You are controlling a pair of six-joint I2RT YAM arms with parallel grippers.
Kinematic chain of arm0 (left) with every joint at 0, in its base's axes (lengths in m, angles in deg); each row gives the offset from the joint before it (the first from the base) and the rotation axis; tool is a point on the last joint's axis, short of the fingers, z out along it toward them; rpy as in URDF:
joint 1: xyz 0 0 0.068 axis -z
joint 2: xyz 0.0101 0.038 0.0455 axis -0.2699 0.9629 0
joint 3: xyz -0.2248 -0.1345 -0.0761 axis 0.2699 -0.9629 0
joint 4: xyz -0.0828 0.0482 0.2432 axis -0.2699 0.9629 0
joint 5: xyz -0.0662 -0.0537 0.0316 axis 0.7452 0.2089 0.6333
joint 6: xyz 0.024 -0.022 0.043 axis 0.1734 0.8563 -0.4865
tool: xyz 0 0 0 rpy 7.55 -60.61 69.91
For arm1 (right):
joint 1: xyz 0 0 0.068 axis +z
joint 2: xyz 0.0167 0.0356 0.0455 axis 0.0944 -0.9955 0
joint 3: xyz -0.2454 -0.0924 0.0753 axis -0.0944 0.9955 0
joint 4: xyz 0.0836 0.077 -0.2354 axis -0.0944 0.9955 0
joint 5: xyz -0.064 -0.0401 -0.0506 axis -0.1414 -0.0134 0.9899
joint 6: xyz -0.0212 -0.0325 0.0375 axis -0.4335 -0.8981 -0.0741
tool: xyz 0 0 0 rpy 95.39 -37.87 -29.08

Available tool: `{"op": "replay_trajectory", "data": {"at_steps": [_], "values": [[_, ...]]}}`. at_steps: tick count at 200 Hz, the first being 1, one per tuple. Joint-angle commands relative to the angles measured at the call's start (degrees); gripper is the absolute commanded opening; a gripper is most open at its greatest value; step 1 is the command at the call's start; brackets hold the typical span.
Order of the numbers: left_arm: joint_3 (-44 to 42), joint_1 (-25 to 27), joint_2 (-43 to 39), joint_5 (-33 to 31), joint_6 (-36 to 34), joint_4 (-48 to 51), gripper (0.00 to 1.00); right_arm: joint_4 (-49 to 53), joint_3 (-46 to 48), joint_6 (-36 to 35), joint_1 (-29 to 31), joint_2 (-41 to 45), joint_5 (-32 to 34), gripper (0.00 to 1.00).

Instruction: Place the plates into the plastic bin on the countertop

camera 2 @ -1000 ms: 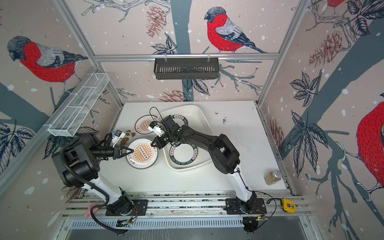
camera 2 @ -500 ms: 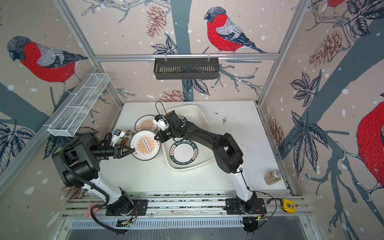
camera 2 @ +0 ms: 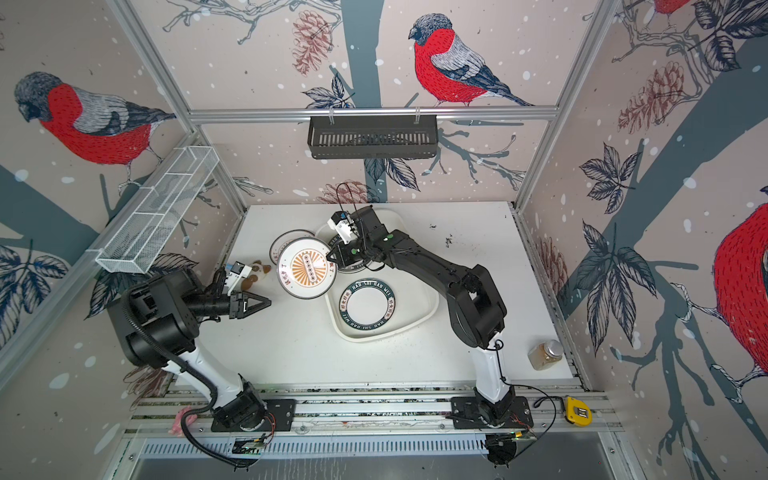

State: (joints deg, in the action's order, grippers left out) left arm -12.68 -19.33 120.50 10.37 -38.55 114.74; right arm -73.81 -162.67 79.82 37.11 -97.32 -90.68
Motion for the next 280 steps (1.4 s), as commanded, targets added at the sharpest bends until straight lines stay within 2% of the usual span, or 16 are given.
{"op": "replay_trajectory", "data": {"at_steps": [1,51,136,188,214,254,280], "values": [[-0.1,0.0,0.4,0.9,-1.9,2.6,0.61,-1.1,1.7,0.4,-1.6,2.7,-1.7,0.02],[-1.0,1.0,0.0,0.3,-0.2,-0.2,0.61,0.3,8.7,-0.1,-7.5,10.3,-3.0,0.02],[0.2,7.4,-3.9,-1.3,11.5,-10.1,0.60,4.7,22.9,-2.7,-17.7,19.2,-4.7,0.02],[0.7,12.7,-8.0,-2.5,18.5,-14.9,0.60,8.8,27.3,-5.5,-19.6,20.3,-4.7,0.02],[2.9,15.4,-11.0,-3.1,25.5,-18.4,0.61,9.7,28.6,-6.7,-19.7,18.8,-4.8,0.02],[5.3,21.1,-17.0,-7.4,37.2,-24.8,0.60,8.8,29.7,-6.1,-19.8,16.0,-5.1,0.02],[6.9,22.8,-19.9,-8.5,44.6,-28.5,0.60,8.8,29.6,-6.0,-19.8,14.6,-5.5,0.02]]}}
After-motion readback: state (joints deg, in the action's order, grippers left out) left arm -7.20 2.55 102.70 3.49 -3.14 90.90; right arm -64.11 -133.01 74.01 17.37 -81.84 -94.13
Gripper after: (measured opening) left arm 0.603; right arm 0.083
